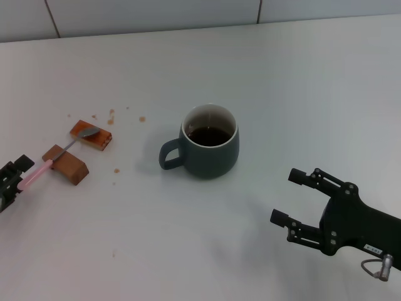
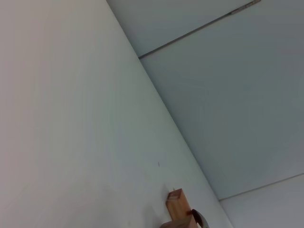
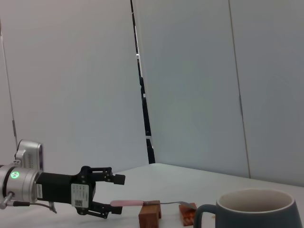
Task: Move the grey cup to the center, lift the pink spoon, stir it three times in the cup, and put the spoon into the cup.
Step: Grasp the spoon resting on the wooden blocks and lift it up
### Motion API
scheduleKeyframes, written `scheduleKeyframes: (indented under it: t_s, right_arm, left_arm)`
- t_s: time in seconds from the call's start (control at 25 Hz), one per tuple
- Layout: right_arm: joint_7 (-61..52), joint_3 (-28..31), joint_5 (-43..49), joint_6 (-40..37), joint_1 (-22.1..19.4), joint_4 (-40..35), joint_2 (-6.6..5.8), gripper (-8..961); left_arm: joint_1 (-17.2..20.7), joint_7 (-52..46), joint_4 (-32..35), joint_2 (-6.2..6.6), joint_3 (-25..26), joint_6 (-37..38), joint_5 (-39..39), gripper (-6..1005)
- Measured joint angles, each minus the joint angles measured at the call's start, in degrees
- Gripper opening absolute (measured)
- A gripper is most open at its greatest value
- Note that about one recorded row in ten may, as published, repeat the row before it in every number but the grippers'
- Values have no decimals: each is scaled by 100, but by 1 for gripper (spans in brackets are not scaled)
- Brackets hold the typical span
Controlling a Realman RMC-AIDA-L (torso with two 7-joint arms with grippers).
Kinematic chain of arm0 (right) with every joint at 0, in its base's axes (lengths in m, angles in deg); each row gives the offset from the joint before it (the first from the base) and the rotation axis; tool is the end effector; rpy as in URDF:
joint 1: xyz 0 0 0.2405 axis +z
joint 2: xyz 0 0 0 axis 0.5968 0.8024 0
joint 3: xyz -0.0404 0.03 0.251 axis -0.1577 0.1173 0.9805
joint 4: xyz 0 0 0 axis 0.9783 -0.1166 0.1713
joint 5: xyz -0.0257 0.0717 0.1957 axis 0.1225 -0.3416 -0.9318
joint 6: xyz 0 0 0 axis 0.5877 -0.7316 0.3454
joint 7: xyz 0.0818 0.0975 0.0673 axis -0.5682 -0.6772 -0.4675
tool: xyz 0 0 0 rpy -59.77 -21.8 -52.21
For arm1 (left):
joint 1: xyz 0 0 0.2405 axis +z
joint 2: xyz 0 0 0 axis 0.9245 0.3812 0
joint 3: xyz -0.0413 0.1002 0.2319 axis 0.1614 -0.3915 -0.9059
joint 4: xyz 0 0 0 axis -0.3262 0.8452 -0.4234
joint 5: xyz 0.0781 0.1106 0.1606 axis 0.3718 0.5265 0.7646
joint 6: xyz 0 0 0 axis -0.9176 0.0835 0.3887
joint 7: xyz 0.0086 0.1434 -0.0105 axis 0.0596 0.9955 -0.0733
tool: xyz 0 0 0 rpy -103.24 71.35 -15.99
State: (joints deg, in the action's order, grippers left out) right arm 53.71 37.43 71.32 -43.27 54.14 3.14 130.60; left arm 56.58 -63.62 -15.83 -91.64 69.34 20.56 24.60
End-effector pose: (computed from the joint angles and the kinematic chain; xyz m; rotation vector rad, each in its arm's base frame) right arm 0.3129 0.2125 -0.0483 -2.4709 0.3931 0.9937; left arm -0.3953 0.2234 0.0128 -1.5597 -1.8232 -1.1937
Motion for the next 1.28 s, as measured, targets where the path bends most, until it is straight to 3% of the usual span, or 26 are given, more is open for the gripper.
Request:
scheduleKeyframes:
  t_s: [1.28]
  right_arm:
    - [22,0,-1,-18,-9,0,-9,824]
  left_arm:
    - [-186,-98,-151,-59,-92,-222,8,796]
